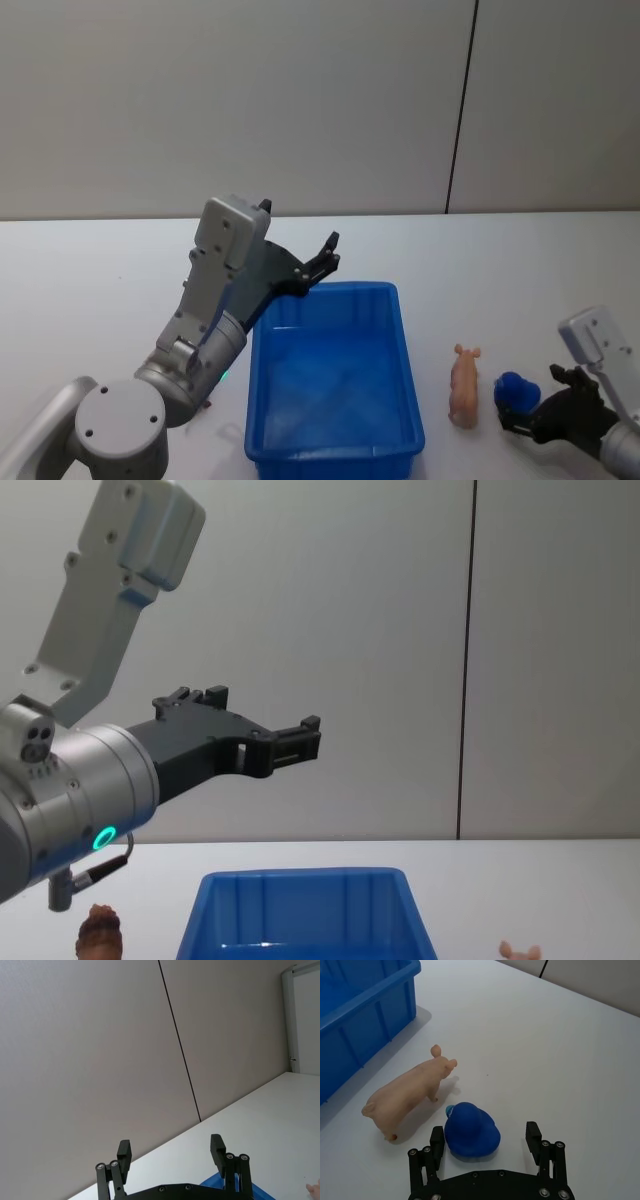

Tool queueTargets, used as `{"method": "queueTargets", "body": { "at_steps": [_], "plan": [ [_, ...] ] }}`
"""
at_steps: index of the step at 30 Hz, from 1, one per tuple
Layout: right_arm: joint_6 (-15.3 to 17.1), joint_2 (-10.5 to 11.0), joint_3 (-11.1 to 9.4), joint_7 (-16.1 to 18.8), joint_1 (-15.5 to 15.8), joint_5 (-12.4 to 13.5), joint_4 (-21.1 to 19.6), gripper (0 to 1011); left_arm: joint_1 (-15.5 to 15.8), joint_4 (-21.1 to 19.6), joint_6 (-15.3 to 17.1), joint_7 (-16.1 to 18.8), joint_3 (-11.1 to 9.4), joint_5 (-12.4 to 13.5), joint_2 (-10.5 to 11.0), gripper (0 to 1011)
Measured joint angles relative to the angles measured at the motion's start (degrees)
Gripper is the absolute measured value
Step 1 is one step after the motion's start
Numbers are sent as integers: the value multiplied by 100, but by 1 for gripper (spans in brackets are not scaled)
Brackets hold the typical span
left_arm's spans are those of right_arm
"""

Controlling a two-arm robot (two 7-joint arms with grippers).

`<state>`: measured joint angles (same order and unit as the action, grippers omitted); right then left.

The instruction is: Pick up the two dolls from the table and place them into the box.

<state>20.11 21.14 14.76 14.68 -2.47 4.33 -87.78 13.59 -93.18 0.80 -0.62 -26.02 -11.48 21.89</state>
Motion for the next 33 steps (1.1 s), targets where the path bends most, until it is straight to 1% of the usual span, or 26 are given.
{"method": "queueTargets", "body": {
  "at_steps": [8, 13, 14, 15, 17, 23, 33],
  "plan": [
    [147, -127, 70, 28, -147, -90, 183, 995, 0, 0, 0, 0, 0, 0, 0, 1001],
    [198, -172, 94, 39, -205, -119, 245, 889, 0, 0, 0, 0, 0, 0, 0, 1001],
    [212, -184, 100, 43, -218, -125, 260, 840, 0, 0, 0, 0, 0, 0, 0, 1001],
    [217, -189, 103, 43, -226, -129, 266, 840, 0, 0, 0, 0, 0, 0, 0, 1001],
    [236, -204, 112, 48, -242, -137, 282, 768, 0, 0, 0, 0, 0, 0, 0, 1001],
    [267, -232, 126, 53, -274, -157, 321, 613, 0, 0, 0, 0, 0, 0, 0, 1001],
    [281, -243, 128, 41, -284, -167, 339, 545, 0, 0, 0, 0, 0, 0, 0, 1001]
  ]
}}
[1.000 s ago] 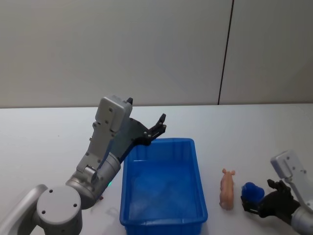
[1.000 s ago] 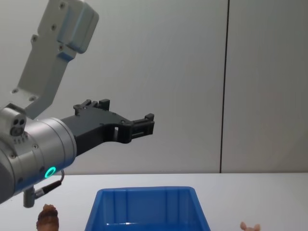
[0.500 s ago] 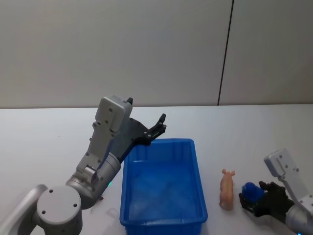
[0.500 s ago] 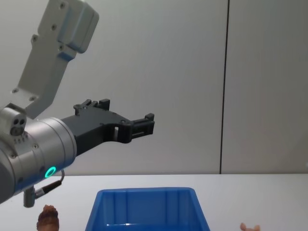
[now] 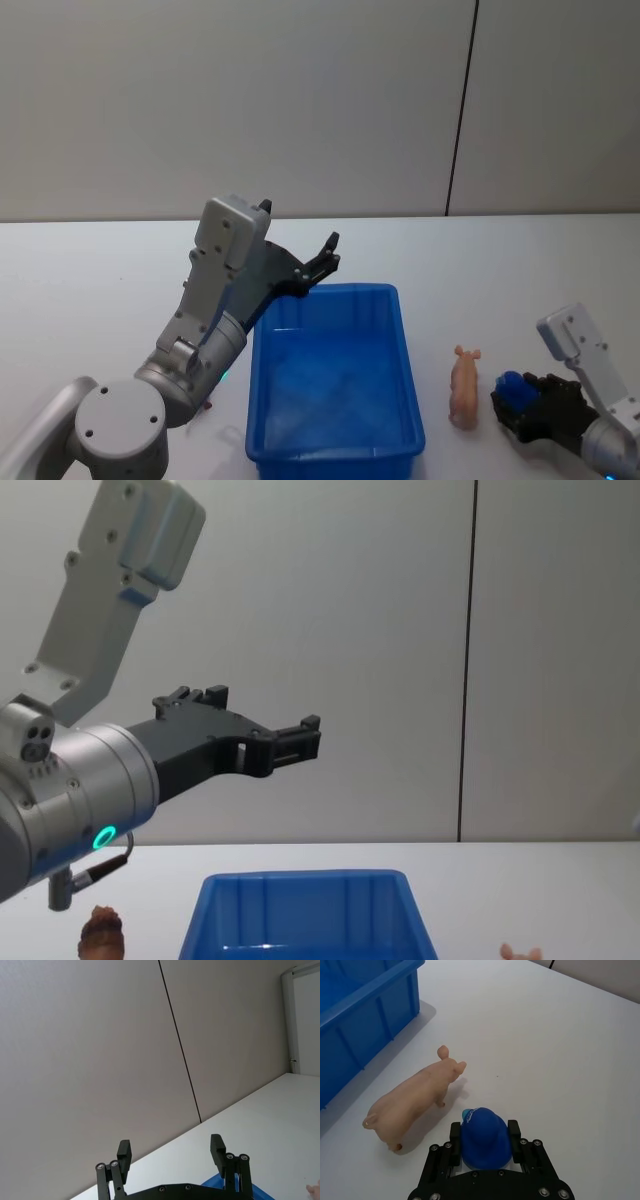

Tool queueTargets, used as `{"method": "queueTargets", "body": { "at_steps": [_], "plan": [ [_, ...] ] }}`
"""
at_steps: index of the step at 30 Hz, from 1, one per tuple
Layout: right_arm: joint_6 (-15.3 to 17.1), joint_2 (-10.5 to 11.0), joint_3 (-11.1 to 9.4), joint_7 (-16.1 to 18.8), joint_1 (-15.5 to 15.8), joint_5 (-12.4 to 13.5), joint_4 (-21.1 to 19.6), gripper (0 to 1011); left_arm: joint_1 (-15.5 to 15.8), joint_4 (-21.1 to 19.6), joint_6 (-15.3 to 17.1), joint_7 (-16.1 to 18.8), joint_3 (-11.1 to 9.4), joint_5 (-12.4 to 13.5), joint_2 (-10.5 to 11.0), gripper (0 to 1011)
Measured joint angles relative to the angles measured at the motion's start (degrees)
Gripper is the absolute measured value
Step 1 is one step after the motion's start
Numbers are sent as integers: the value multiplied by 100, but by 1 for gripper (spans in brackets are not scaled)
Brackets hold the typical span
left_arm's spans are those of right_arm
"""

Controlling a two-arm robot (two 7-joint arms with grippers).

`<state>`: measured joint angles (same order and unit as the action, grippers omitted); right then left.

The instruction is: Pick up the two dolls from the table and place them into the box.

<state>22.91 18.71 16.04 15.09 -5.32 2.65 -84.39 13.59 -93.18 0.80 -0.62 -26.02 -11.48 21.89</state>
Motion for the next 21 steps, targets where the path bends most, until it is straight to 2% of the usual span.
{"method": "queueTargets", "body": {
  "at_steps": [9, 21],
  "plan": [
    [-206, 73, -101, -338, 111, 89, -120, 491, 0, 0, 0, 0, 0, 0, 0, 1001],
    [-743, 208, -283, -781, 245, 223, -542, 404, 0, 0, 0, 0, 0, 0, 0, 1001]
  ]
}}
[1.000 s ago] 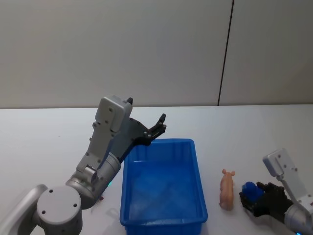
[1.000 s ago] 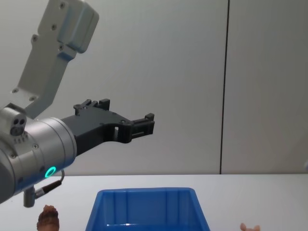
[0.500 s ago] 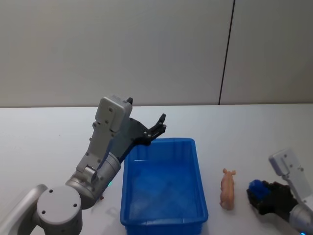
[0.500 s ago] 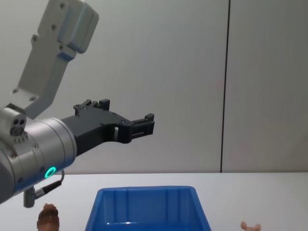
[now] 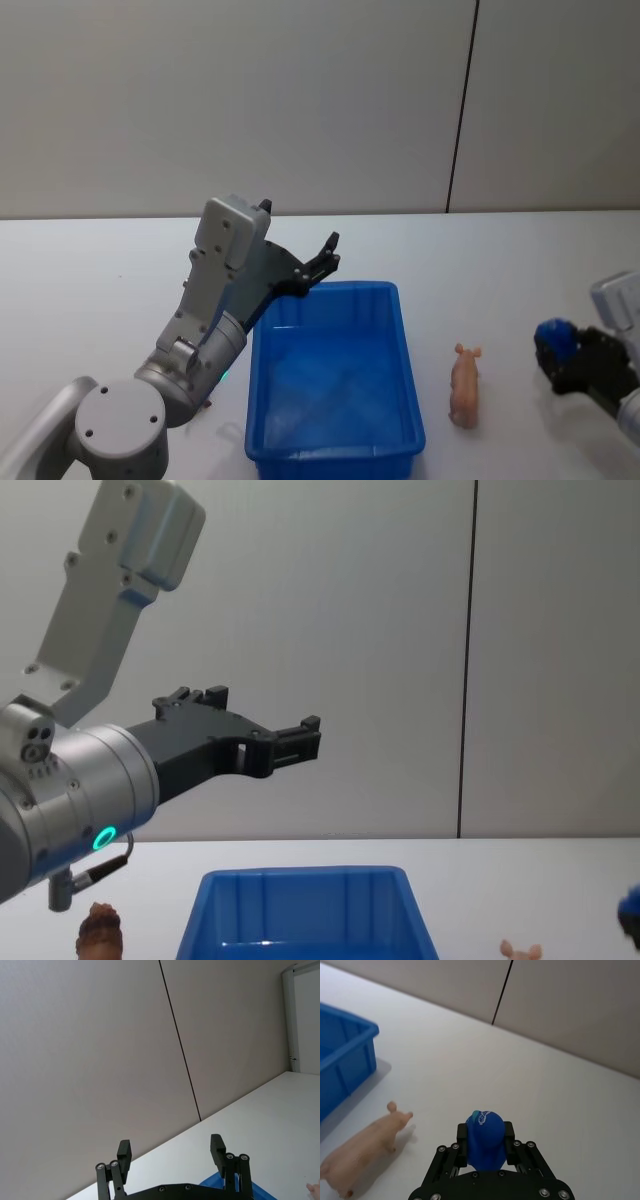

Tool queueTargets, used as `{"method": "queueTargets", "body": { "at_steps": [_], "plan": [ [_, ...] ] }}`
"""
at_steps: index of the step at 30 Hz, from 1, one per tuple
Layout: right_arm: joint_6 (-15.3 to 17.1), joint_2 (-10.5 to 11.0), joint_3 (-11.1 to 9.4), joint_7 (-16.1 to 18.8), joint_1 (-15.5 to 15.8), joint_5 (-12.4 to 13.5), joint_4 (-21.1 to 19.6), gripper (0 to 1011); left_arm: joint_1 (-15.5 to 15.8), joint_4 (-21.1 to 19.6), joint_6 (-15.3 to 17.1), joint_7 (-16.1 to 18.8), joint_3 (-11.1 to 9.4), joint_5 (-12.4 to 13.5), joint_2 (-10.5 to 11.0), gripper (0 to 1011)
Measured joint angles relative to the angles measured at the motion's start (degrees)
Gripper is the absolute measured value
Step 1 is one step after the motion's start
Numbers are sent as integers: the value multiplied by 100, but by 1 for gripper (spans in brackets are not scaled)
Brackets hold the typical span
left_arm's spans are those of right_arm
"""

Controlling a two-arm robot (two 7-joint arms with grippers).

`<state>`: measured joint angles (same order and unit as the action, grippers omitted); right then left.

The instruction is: Pick up the two dolls from the table and place them into the box.

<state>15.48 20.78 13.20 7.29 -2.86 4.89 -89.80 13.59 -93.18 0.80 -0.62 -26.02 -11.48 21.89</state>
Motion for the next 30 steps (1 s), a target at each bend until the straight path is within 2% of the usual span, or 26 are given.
{"method": "queueTargets", "body": {
  "at_steps": [6, 13, 23, 30],
  "plan": [
    [-279, 53, -81, -74, 22, 66, -268, 363, 0, 0, 0, 0, 0, 0, 0, 1001],
    [-539, 77, -126, 62, 12, 180, -550, 325, 0, 0, 0, 0, 0, 0, 0, 1001],
    [-641, 42, -90, 578, -49, 394, -774, 266, 0, 0, 0, 0, 0, 0, 0, 1001],
    [-531, -52, 23, 1091, -119, 513, -789, 243, 0, 0, 0, 0, 0, 0, 0, 1001]
  ]
}}
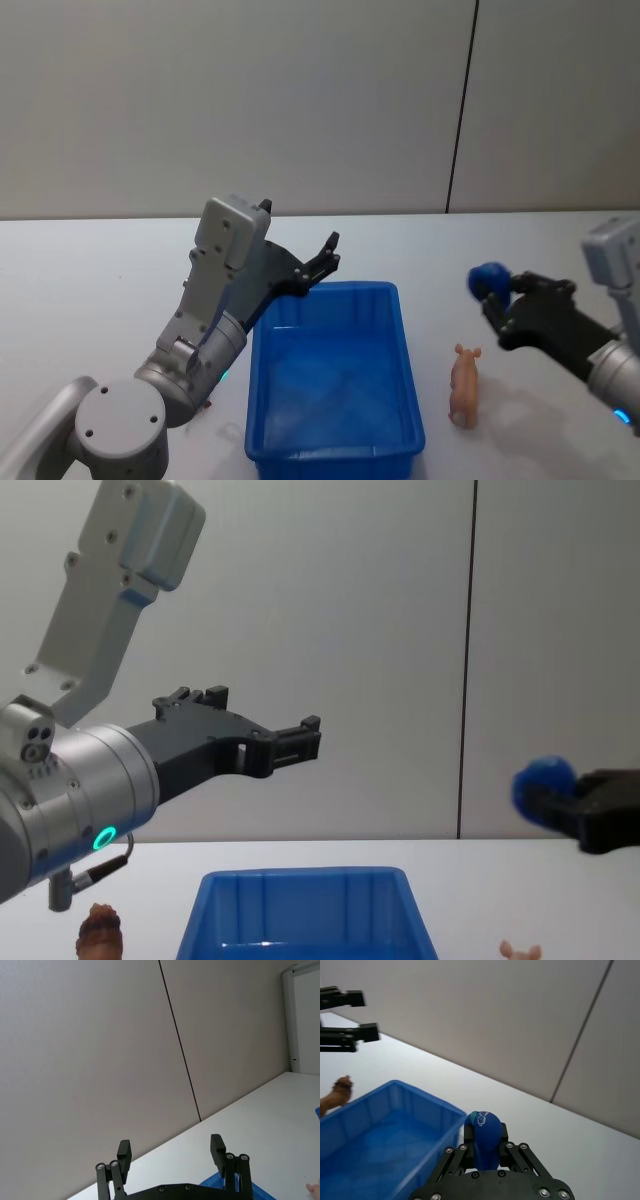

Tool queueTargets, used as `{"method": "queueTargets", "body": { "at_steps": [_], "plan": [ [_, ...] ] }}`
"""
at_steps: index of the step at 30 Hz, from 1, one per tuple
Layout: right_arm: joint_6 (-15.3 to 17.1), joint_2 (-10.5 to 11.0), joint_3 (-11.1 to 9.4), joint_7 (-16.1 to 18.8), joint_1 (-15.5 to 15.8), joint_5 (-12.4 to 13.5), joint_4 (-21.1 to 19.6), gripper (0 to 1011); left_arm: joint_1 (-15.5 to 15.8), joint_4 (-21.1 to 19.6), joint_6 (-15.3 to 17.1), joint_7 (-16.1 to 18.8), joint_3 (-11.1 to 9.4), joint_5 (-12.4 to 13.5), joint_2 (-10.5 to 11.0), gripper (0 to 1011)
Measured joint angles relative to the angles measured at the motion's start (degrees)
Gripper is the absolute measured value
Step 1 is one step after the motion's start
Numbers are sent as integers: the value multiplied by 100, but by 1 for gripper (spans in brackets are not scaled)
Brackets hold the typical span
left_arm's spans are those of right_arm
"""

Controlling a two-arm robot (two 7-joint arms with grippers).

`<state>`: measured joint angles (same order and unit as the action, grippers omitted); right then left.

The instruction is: Pick up the two dolls from the table and place them into the box.

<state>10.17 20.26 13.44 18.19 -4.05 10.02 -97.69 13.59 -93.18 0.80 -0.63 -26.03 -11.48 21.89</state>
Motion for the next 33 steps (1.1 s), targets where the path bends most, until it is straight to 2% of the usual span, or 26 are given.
{"method": "queueTargets", "body": {
  "at_steps": [12, 16, 23, 26, 28, 29, 31, 33],
  "plan": [
    [275, -274, 282, 833, -211, 51, 299, 243, 0, 0, 0, 0, 0, 0, 0, 1001],
    [363, -444, 436, 1193, -349, 29, 546, 243, 0, 0, 0, 0, 0, 0, 0, 1001],
    [401, -715, 649, 1605, -576, -29, 986, 247, 0, 0, 0, 0, 0, 0, 0, 1001],
    [402, -852, 752, 1801, -697, -58, 1219, 345, 0, 0, 0, 0, 0, 0, 0, 1001],
    [402, -895, 787, 1866, -735, -67, 1294, 383, 0, 0, 0, 0, 0, 0, 0, 1001],
    [402, -931, 815, 1915, -769, -74, 1359, 443, 0, 0, 0, 0, 0, 0, 0, 1001],
    [401, -966, 841, 1963, -799, -82, 1421, 475, 0, 0, 0, 0, 0, 0, 0, 1001],
    [401, -1011, 876, 2023, -838, -90, 1497, 559, 0, 0, 0, 0, 0, 0, 0, 1001]
  ]
}}
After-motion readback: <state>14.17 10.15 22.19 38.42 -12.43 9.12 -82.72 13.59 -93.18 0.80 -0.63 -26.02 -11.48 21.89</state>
